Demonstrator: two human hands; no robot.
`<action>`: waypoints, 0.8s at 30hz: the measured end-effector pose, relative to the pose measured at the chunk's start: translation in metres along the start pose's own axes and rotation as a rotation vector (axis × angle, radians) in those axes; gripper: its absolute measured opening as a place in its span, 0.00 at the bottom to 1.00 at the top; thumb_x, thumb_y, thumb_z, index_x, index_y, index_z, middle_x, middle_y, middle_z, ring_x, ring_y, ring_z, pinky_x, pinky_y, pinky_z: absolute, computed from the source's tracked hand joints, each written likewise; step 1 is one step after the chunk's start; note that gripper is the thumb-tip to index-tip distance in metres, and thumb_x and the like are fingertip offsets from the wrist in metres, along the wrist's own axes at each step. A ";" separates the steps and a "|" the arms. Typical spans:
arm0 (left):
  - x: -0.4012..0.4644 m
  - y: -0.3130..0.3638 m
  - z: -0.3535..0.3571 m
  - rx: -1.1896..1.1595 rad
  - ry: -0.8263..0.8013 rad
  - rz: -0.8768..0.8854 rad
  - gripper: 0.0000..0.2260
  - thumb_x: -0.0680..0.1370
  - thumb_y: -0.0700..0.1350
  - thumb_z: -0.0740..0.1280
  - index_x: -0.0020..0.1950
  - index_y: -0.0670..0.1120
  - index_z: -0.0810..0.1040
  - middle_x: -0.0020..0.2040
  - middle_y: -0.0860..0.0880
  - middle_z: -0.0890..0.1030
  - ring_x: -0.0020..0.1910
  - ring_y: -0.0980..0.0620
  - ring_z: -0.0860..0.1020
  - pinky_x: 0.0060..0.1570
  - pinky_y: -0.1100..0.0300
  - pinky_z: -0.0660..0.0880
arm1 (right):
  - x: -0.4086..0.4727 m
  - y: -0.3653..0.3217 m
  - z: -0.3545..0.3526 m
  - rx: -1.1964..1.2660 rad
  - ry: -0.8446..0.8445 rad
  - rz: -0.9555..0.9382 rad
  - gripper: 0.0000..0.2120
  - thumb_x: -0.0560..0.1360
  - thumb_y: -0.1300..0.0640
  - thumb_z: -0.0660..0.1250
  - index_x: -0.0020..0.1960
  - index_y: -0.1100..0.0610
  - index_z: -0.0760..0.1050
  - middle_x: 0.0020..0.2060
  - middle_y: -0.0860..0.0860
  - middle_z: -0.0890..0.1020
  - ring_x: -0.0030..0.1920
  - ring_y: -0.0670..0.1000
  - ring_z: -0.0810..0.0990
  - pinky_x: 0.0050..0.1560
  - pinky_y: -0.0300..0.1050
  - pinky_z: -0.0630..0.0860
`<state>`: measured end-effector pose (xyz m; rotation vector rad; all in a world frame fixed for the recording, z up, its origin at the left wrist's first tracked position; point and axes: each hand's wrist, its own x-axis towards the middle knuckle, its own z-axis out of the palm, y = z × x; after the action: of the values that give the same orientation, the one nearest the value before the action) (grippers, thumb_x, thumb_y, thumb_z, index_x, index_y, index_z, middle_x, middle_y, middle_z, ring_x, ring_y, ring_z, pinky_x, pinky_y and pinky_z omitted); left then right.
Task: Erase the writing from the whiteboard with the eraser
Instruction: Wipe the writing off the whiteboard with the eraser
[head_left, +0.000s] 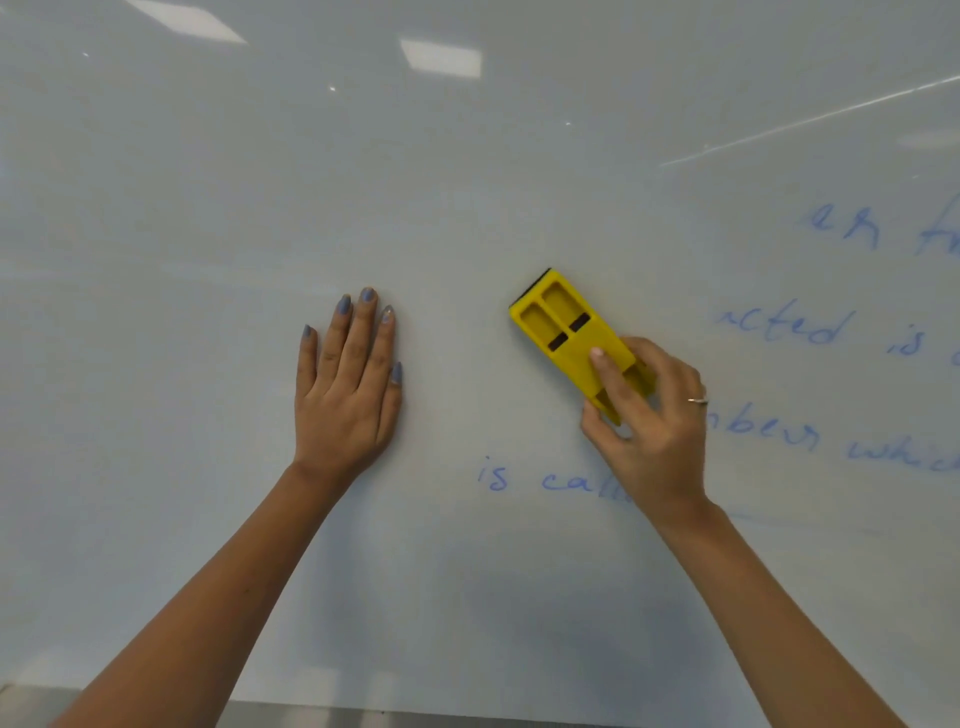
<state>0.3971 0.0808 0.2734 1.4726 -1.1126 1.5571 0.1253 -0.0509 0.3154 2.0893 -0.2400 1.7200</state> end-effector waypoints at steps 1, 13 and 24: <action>0.000 0.000 0.000 -0.002 -0.002 0.001 0.23 0.84 0.44 0.56 0.79 0.43 0.59 0.79 0.44 0.57 0.79 0.43 0.57 0.76 0.43 0.54 | -0.002 -0.009 0.004 0.022 -0.006 -0.004 0.22 0.73 0.60 0.70 0.66 0.53 0.73 0.57 0.62 0.78 0.49 0.63 0.78 0.53 0.54 0.71; 0.001 0.000 -0.004 -0.003 -0.020 0.001 0.22 0.84 0.44 0.55 0.78 0.41 0.61 0.78 0.42 0.60 0.79 0.45 0.55 0.76 0.44 0.54 | -0.114 -0.036 0.003 0.007 -0.341 -0.318 0.22 0.68 0.61 0.73 0.60 0.47 0.79 0.54 0.55 0.82 0.51 0.56 0.79 0.46 0.50 0.76; -0.001 -0.001 0.000 -0.007 0.007 0.001 0.23 0.84 0.44 0.55 0.79 0.42 0.61 0.78 0.43 0.59 0.79 0.44 0.57 0.76 0.43 0.55 | -0.041 -0.025 0.008 0.045 -0.073 -0.053 0.21 0.72 0.60 0.71 0.64 0.52 0.74 0.56 0.61 0.79 0.52 0.61 0.78 0.52 0.54 0.73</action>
<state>0.3978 0.0813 0.2728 1.4606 -1.1143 1.5566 0.1330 -0.0367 0.2696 2.1735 -0.1676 1.6347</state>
